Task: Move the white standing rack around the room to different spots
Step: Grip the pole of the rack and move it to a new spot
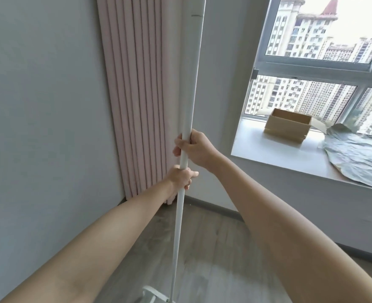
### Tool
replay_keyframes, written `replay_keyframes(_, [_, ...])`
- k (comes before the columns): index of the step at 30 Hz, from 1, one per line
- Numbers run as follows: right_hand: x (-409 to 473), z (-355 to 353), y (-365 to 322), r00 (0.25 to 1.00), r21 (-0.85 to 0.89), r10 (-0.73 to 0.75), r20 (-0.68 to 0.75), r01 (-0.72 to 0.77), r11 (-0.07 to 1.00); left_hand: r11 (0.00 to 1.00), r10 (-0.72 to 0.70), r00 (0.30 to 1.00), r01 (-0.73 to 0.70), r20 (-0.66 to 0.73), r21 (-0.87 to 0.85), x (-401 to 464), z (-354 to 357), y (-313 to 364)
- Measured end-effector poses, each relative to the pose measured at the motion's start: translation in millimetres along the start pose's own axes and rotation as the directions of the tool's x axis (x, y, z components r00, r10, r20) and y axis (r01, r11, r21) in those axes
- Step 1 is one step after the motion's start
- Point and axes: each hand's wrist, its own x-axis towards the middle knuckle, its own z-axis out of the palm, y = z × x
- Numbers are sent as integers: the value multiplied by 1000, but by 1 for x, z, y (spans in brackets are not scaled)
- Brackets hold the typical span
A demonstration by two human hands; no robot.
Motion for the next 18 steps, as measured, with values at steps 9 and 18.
replay_keyframes(9, [81,-87,57,996,-71,43,-82,-49,996,999,18,997,-22,79,50,123,64,36])
replay_keyframes(18, [141,-146,101,983,49,69,-169,-62,997,996,12,995,-20,101,81,213,112,64])
